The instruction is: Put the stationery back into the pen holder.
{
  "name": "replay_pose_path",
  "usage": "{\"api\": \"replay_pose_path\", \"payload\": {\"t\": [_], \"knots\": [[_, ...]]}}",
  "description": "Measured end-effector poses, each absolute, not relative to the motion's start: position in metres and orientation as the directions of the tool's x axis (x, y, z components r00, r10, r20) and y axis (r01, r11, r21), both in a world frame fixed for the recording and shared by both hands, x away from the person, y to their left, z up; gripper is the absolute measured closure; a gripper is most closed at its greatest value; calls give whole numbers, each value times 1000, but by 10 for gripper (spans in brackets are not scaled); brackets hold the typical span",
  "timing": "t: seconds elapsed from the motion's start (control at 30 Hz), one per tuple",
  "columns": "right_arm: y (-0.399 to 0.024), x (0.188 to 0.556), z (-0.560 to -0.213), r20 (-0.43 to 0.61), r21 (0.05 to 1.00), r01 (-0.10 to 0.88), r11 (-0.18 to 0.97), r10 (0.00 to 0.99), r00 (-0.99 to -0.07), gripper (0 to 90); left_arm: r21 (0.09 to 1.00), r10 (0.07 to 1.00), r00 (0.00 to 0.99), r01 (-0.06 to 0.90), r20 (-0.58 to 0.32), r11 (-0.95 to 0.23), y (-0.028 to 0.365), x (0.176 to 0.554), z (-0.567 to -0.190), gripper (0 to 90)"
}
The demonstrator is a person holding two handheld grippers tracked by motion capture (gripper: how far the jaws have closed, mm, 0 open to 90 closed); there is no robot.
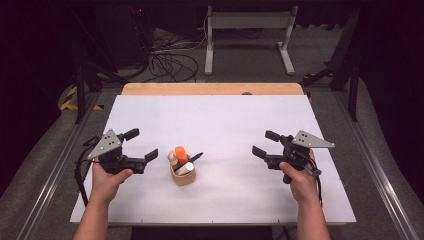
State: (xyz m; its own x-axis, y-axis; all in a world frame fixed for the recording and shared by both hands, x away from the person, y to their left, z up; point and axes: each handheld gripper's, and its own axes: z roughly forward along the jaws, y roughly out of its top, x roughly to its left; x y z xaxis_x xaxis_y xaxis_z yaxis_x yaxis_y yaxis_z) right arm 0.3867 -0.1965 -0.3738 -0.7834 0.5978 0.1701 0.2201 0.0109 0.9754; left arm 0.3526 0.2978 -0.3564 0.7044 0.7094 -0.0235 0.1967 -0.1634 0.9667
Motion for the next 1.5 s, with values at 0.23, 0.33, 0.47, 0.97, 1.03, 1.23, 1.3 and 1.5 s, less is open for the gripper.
{"api": "replay_pose_path", "payload": {"t": [0.23, 0.33, 0.47, 0.97, 1.03, 1.23, 1.3, 1.5], "knots": [[-203, 385, -375, 178, 974, 226, -3, 627, -758, 95, 967, 713, 701, 197, -25, -161, 299, 353, -356, 15], [-207, 384, -375, 173, 976, 219, -6, 636, -752, 86, 967, 712, 702, 196, -23, -162, 300, 353, -356, 14], [-212, 383, -376, 169, 977, 212, -11, 643, -747, 71, 967, 710, 704, 198, -25, -163, 299, 353, -356, 14], [-226, 379, -380, 157, 980, 196, -16, 663, -732, 43, 966, 711, 702, 204, -30, -160, 300, 354, -357, 13], [-228, 379, -381, 158, 981, 195, -19, 663, -731, 42, 966, 711, 702, 202, -30, -159, 300, 354, -357, 13], [-234, 377, -382, 162, 981, 191, -30, 672, -722, 42, 967, 712, 701, 203, -33, -156, 300, 354, -357, 13], [-235, 376, -383, 166, 981, 192, -36, 672, -722, 42, 966, 713, 700, 203, -31, -157, 300, 354, -357, 13], [-239, 375, -384, 157, 982, 188, -28, 680, -716, 41, 966, 714, 699, 204, -32, -157, 301, 354, -357, 13]]}}
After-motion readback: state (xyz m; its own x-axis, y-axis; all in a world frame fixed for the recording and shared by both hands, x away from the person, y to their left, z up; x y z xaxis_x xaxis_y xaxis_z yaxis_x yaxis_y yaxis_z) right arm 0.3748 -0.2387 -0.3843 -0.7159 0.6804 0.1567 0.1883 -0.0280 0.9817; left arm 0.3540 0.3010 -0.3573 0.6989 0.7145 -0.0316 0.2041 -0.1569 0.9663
